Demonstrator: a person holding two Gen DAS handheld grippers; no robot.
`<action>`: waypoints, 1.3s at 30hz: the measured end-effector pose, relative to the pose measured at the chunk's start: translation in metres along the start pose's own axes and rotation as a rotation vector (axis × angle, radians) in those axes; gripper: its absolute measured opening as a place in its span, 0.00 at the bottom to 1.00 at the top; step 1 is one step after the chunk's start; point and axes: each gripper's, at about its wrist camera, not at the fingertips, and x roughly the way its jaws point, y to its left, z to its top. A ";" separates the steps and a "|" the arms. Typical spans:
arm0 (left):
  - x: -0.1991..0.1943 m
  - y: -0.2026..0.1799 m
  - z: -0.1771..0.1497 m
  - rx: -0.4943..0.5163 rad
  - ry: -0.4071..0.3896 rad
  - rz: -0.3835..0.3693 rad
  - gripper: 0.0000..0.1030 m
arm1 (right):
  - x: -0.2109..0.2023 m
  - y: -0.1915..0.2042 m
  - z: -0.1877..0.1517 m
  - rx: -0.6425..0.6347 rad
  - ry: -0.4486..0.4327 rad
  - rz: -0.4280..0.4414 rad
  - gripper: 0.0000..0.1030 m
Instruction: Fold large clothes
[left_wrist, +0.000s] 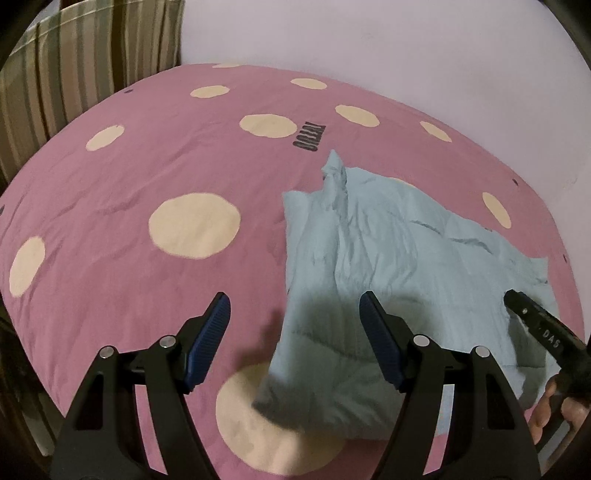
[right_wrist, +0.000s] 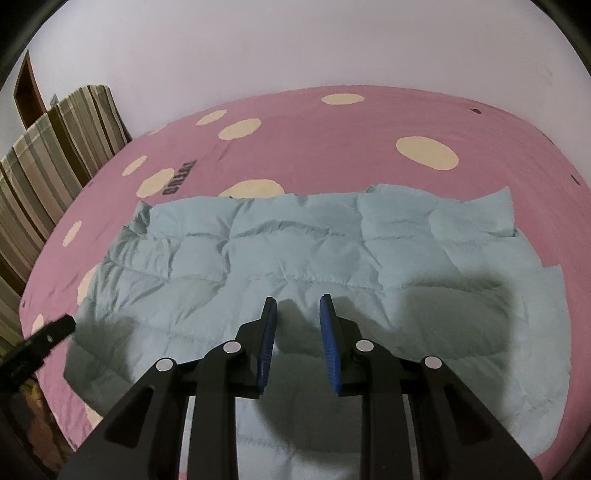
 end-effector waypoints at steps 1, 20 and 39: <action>0.003 0.000 0.003 0.001 0.009 -0.010 0.70 | 0.004 0.001 -0.001 -0.006 0.007 -0.008 0.24; 0.083 -0.006 0.025 0.034 0.179 -0.062 0.78 | 0.039 0.004 -0.014 -0.043 0.042 -0.070 0.24; 0.047 -0.039 0.029 0.104 0.114 -0.180 0.10 | 0.044 0.008 -0.018 -0.048 0.033 -0.088 0.24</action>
